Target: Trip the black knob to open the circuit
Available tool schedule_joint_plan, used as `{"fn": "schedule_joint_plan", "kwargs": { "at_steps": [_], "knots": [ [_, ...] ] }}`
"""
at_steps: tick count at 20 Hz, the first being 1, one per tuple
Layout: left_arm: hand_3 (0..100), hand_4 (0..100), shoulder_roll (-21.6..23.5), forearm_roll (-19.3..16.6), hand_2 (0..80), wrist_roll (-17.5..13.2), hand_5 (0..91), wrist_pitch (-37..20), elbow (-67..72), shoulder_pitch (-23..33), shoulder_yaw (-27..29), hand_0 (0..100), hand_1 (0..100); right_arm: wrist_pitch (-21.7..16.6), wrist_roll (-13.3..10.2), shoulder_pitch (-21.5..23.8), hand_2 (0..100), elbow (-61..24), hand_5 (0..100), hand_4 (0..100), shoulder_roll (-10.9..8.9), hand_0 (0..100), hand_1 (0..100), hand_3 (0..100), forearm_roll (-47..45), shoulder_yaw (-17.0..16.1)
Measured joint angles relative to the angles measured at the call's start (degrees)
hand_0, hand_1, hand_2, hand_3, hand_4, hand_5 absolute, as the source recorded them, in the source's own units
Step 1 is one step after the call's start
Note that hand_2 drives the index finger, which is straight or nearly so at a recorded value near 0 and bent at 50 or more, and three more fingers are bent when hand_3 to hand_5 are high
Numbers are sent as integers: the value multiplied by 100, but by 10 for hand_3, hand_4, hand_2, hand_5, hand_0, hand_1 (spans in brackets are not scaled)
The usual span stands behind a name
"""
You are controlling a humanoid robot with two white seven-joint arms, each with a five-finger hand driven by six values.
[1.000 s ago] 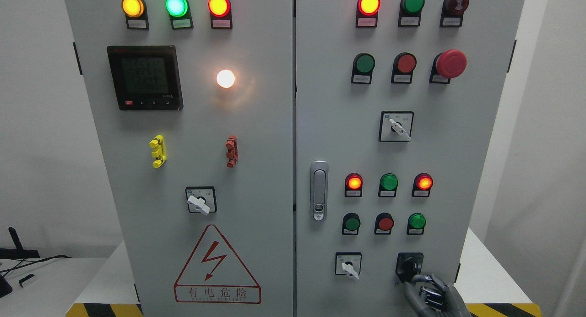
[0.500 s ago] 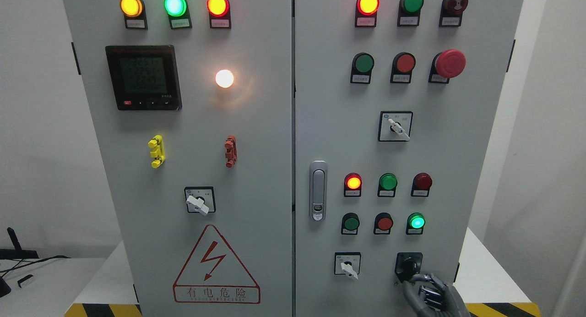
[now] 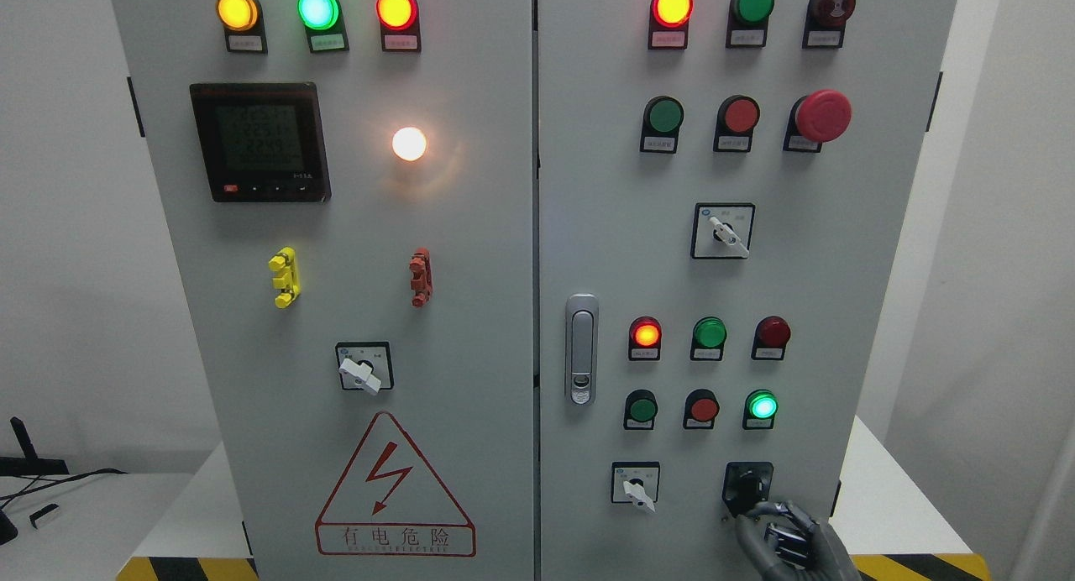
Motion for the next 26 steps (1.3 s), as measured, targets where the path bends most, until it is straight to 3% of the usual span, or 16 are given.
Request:
{"fn": "schedule_joint_plan", "kwargs": {
  "at_steps": [26],
  "knots": [
    [0, 0, 1, 0, 0, 0, 0, 0, 0, 0, 0, 120, 389, -6, 5, 10, 471, -19, 895, 991, 15, 438, 781, 1000, 0, 4]
  ]
}}
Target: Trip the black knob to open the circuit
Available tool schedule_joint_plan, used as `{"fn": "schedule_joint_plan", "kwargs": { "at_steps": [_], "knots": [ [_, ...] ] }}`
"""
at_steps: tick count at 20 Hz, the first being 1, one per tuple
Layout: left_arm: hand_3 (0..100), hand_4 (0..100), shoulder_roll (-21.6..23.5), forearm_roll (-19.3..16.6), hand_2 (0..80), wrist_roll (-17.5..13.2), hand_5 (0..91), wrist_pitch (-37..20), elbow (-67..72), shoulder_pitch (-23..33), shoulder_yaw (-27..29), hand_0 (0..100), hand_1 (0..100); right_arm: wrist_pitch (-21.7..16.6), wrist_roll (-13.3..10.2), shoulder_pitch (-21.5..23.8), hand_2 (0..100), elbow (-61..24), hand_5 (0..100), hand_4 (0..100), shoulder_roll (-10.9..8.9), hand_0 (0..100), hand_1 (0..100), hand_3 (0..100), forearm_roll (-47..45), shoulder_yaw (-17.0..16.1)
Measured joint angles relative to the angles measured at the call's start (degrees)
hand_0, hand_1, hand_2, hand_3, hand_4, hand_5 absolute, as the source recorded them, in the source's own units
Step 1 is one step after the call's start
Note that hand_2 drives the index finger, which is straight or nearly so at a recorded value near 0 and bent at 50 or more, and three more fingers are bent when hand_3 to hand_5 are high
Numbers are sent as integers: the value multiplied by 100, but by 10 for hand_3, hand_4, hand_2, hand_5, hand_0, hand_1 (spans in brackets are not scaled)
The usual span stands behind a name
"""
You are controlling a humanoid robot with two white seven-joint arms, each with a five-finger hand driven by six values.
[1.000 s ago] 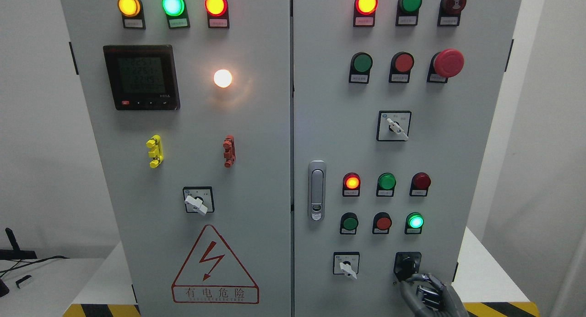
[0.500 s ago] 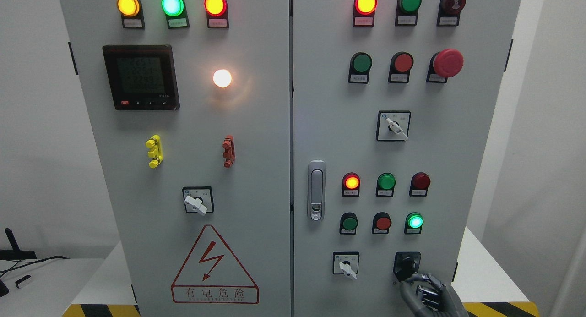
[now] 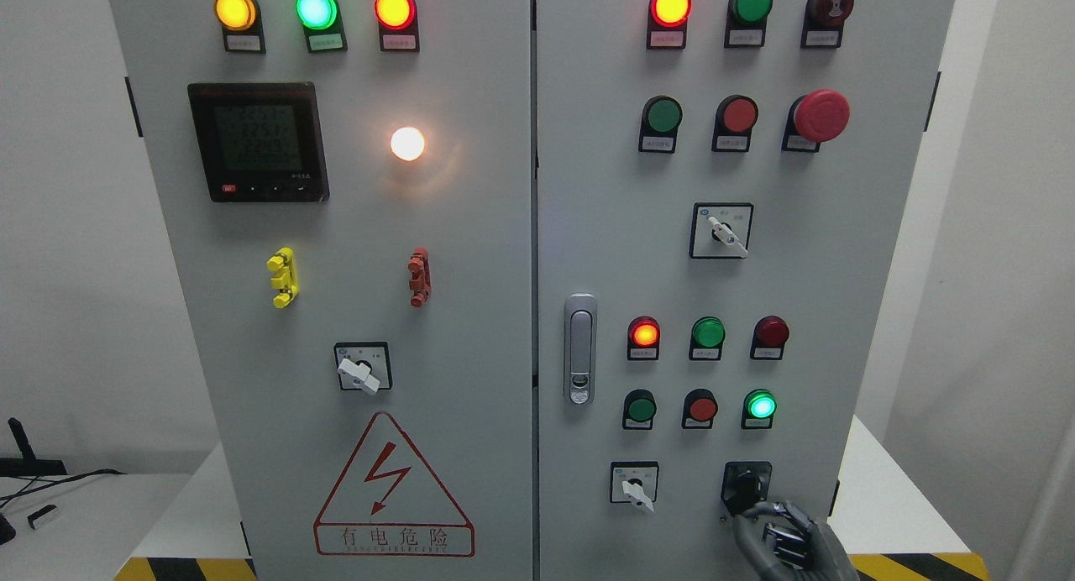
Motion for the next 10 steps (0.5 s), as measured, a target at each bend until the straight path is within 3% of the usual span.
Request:
{"fn": "schedule_joint_plan", "kwargs": {
  "at_steps": [10],
  "knots": [
    [0, 0, 0, 0, 0, 0, 0, 0, 0, 0, 0, 120, 389, -17, 4, 30, 471, -2, 896, 992, -3, 434, 781, 1000, 1, -6]
  ]
}}
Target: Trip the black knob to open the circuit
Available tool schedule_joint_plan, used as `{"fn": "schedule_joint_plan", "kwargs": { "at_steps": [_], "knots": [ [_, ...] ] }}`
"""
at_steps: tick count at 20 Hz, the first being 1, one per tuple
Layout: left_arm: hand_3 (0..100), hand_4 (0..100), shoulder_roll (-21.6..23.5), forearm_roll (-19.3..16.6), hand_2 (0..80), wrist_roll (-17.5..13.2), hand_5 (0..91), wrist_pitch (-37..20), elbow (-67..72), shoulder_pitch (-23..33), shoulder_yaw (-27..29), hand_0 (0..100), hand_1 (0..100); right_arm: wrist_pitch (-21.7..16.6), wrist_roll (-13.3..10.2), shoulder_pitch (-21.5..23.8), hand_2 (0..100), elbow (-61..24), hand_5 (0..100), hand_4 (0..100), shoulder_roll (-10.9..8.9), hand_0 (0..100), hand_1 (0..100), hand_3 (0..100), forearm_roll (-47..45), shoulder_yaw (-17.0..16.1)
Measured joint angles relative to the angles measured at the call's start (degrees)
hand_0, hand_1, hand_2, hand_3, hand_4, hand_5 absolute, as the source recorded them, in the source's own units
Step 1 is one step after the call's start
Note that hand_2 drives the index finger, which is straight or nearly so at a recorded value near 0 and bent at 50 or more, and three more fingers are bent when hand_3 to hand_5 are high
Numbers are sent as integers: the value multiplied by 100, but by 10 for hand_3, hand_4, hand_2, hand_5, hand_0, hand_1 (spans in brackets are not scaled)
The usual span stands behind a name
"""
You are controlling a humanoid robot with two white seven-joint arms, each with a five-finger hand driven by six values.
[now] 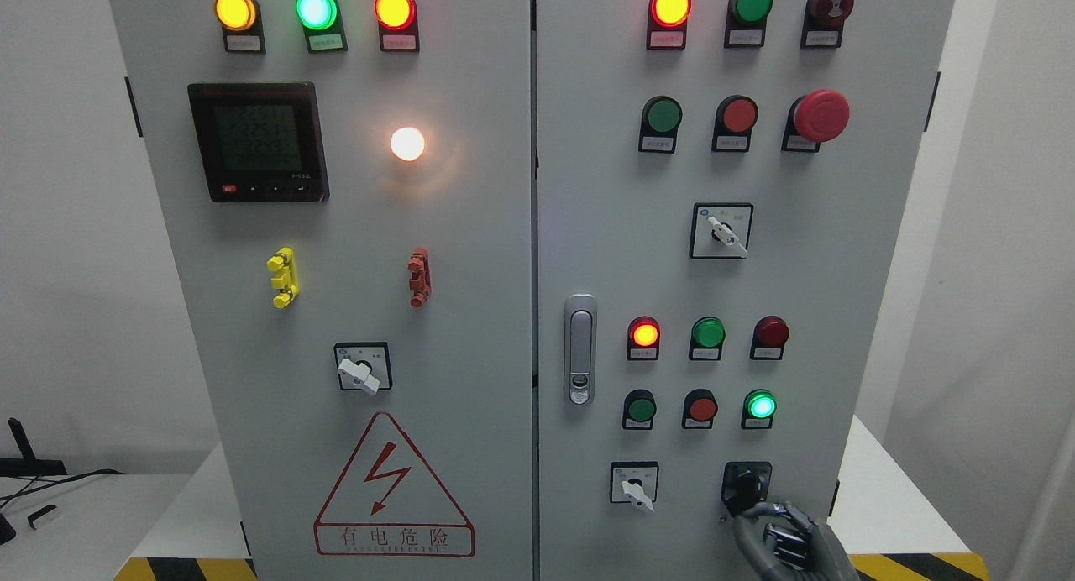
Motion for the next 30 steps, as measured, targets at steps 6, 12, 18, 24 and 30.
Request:
{"fn": "schedule_joint_plan", "kwargs": {
  "at_steps": [6, 12, 18, 24, 30],
  "knots": [
    [0, 0, 0, 0, 0, 0, 0, 0, 0, 0, 0, 120, 389, -6, 14, 20, 471, 19, 896, 992, -13, 432, 780, 1000, 15, -41],
    [0, 0, 0, 0, 0, 0, 0, 0, 0, 0, 0, 120, 389, -16, 25, 26, 471, 48, 896, 991, -30, 430, 779, 1000, 30, -114],
    [0, 0, -1, 0, 0, 0, 0, 0, 0, 0, 0, 120, 389, -23, 49, 47, 462, 75, 895, 991, -42, 427, 778, 1000, 35, -225],
    [0, 0, -2, 0, 0, 0, 0, 0, 0, 0, 0, 120, 389, -13, 11, 61, 459, 89, 895, 988, -56, 424, 778, 1000, 36, -292],
    [0, 0, -2, 0, 0, 0, 0, 0, 0, 0, 0, 120, 389, -9, 20, 237, 463, 51, 891, 960, -105, 443, 750, 1000, 18, -328]
  ]
}}
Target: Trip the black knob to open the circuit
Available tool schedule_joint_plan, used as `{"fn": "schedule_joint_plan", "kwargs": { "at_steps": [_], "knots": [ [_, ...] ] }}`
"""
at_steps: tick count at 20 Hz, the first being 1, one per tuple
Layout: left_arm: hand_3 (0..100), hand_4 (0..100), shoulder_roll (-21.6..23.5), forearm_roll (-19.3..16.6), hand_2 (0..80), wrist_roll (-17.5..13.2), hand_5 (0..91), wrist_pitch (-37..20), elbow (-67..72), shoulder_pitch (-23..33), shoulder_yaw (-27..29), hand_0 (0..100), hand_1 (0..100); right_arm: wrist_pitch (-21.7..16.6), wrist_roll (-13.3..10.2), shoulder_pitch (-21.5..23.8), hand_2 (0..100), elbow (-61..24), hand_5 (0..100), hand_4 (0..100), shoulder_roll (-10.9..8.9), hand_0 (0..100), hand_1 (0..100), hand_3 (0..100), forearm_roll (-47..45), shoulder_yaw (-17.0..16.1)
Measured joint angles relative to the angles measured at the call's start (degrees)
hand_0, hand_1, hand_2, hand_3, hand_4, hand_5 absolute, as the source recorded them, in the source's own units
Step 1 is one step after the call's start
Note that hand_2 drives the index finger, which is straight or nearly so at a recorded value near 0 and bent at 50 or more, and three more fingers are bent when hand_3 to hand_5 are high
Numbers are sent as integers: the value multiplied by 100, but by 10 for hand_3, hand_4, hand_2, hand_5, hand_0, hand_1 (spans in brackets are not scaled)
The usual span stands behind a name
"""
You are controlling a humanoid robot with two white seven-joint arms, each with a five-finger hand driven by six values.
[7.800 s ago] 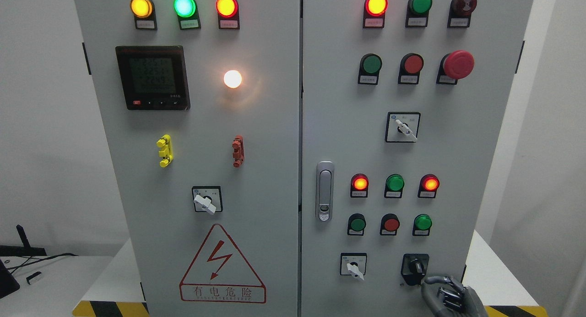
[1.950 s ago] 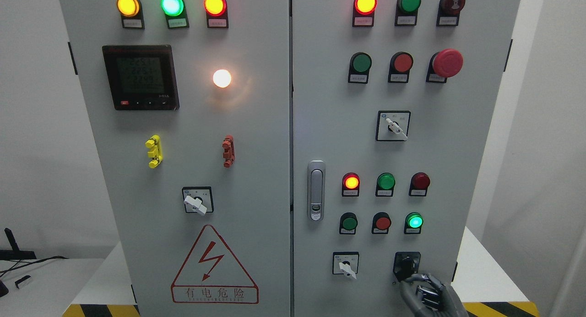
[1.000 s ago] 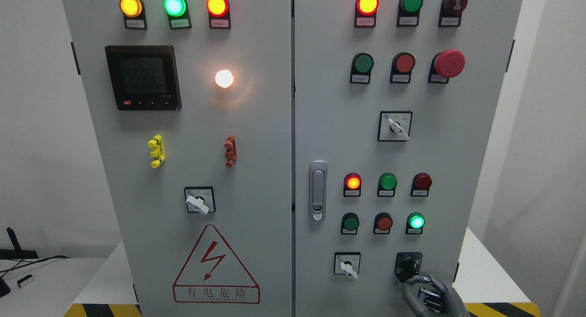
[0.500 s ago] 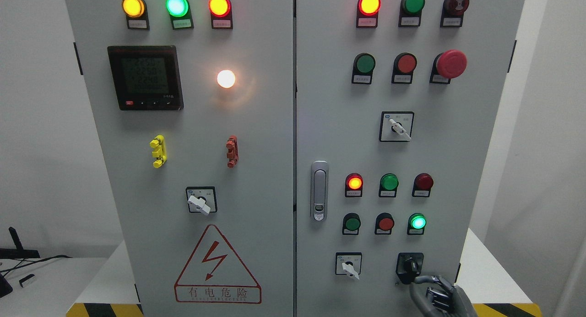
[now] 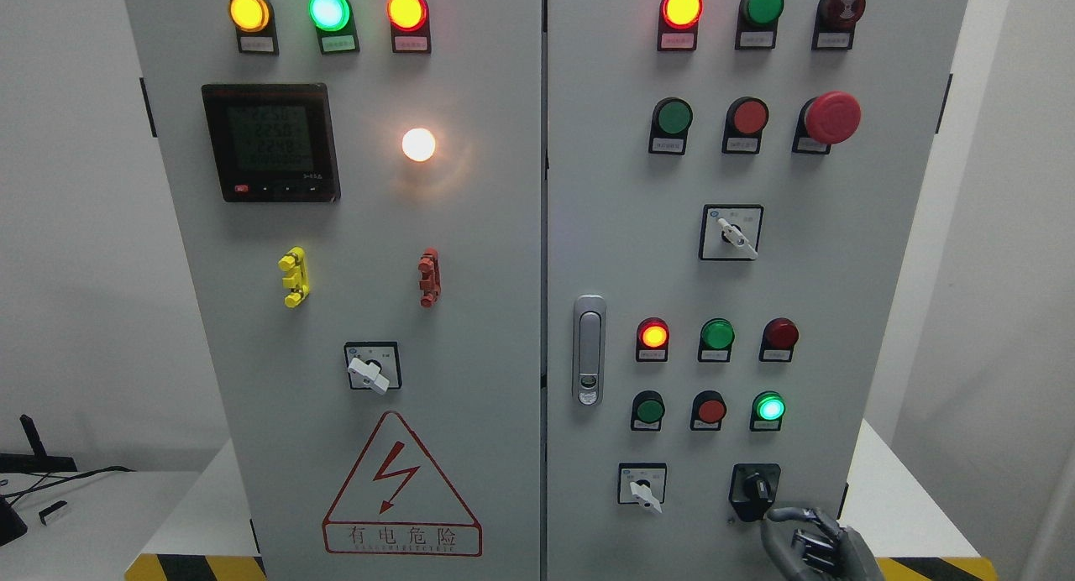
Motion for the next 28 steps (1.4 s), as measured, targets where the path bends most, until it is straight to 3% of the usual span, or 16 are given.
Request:
{"fn": "schedule_joint_plan", "kwargs": {
  "at_steps": [1, 3, 7, 8, 10, 13, 22, 28],
  "knots": [
    [0, 0, 0, 0, 0, 0, 0, 0, 0, 0, 0, 120, 389, -11, 5, 70, 480, -32, 879, 925, -16, 469, 667, 999, -10, -5],
    [0, 0, 0, 0, 0, 0, 0, 0, 0, 0, 0, 120, 389, -31, 27, 248, 498, -132, 833, 831, -49, 446, 504, 887, -46, -24],
    [0, 0, 0, 0, 0, 0, 0, 0, 0, 0, 0, 120, 389, -45, 38, 567, 454, -384, 651, 659, -101, 259, 326, 695, -229, -138],
    [0, 0, 0, 0, 0, 0, 0, 0, 0, 0, 0, 120, 389, -46, 39, 659, 451, -445, 637, 650, -109, 245, 313, 687, -269, -166],
    [0, 0, 0, 0, 0, 0, 0, 0, 0, 0, 0, 120, 389, -46, 41, 838, 392, -574, 495, 526, -126, 136, 139, 565, -347, -232],
    [0, 0, 0, 0, 0, 0, 0, 0, 0, 0, 0, 120, 389, -42, 46, 1087, 319, -777, 415, 433, -154, 33, 11, 477, -546, -342],
    [0, 0, -1, 0, 0, 0, 0, 0, 0, 0, 0, 120, 389, -38, 199, 1726, 180, -1315, 239, 248, -299, 0, 0, 266, -1002, -676],
    [0, 0, -1, 0, 0, 0, 0, 0, 0, 0, 0, 120, 389, -29, 239, 1934, 155, -1546, 227, 234, -346, 0, 0, 243, -1183, -833]
  ]
}}
